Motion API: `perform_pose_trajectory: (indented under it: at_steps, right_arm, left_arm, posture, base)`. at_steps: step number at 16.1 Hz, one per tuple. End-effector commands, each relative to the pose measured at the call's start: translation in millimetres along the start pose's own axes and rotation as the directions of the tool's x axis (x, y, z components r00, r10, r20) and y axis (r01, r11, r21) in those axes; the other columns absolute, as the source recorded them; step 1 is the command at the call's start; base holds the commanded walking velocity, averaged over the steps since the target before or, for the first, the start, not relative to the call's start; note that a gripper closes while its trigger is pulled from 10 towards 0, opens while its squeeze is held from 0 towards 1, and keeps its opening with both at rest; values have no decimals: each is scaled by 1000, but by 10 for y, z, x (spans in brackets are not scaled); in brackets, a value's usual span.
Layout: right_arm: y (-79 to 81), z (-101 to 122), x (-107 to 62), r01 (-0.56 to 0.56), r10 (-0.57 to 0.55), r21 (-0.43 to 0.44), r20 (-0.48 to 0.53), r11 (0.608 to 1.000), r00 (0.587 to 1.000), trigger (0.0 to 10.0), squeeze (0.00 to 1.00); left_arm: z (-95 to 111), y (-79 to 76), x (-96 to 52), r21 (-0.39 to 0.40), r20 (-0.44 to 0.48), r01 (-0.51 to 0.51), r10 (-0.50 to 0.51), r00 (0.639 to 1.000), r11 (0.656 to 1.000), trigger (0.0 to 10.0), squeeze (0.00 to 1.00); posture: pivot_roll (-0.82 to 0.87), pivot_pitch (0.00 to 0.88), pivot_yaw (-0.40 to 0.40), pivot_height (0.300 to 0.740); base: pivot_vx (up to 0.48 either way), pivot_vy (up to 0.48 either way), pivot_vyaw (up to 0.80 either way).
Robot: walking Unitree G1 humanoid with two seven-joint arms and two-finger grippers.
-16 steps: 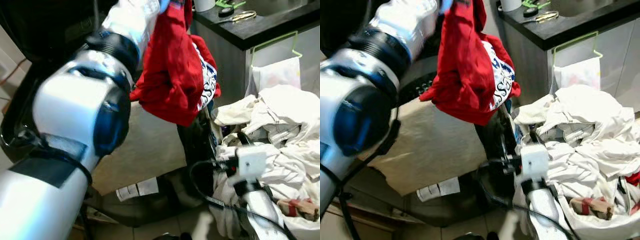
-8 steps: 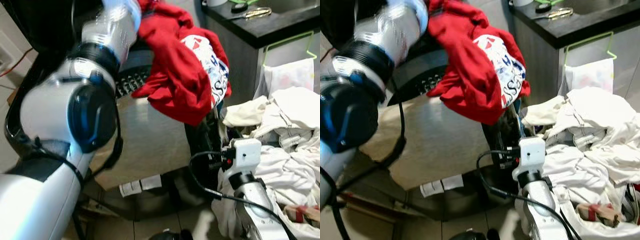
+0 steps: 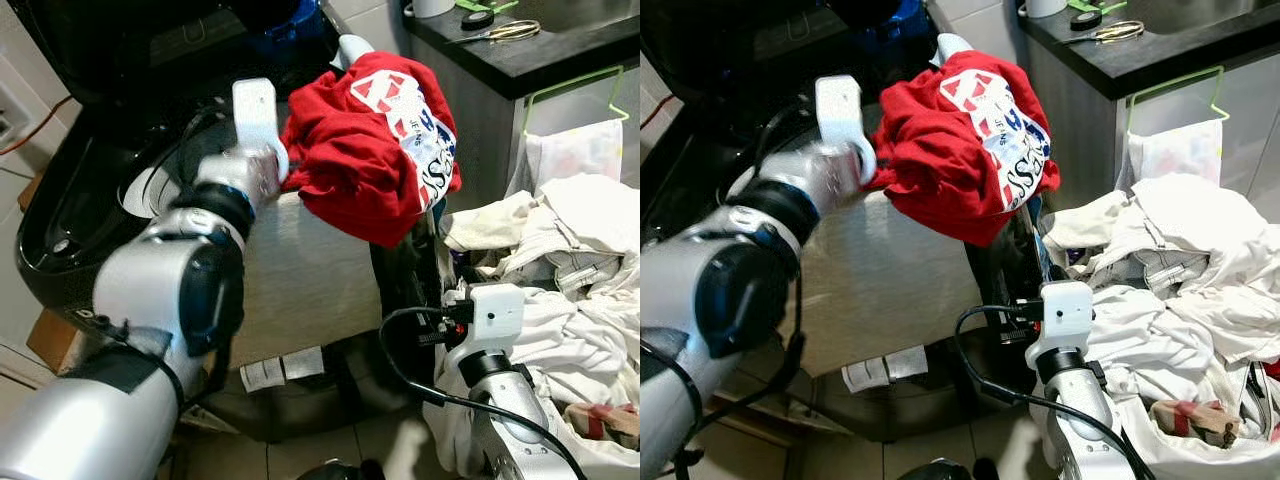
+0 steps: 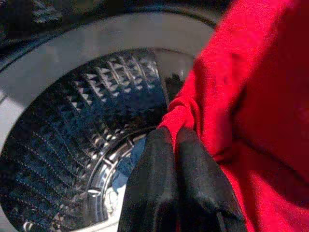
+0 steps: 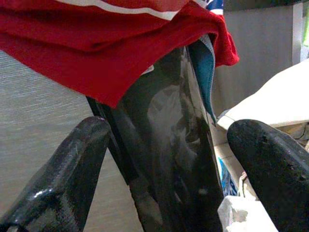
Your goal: Clothes washing
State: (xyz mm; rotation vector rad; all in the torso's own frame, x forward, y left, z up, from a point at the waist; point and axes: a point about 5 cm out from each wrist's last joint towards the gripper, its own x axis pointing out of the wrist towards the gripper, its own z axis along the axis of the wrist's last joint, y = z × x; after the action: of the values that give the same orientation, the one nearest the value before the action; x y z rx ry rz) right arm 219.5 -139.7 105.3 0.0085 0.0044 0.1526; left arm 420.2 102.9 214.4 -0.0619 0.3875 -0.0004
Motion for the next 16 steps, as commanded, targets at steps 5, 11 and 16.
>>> perform_pose_trajectory:
  at_steps: [5,11,16]
  right_arm:
    - [-21,61,133,2,1,-74,43,997,999,10000,0]
    - [-74,187,439,-85,99,-169,78,982,992,10000,0]
    - [75,98,451,-164,171,-131,40,978,985,10000,0]
  left_arm:
    - [-285,71,51,264,-40,37,-27,999,964,10000,0]
    - [-887,-113,50,322,-219,155,-86,972,934,10000,0]
    - [-1470,-127,-17,445,-377,265,-89,922,855,10000,0]
  posture:
    - [-218,0,283,740]
    - [-169,0,171,740]
    - [-148,0,140,740]
  base:
    - [0,0,0]
    - [0,0,0]
    - [0,0,0]
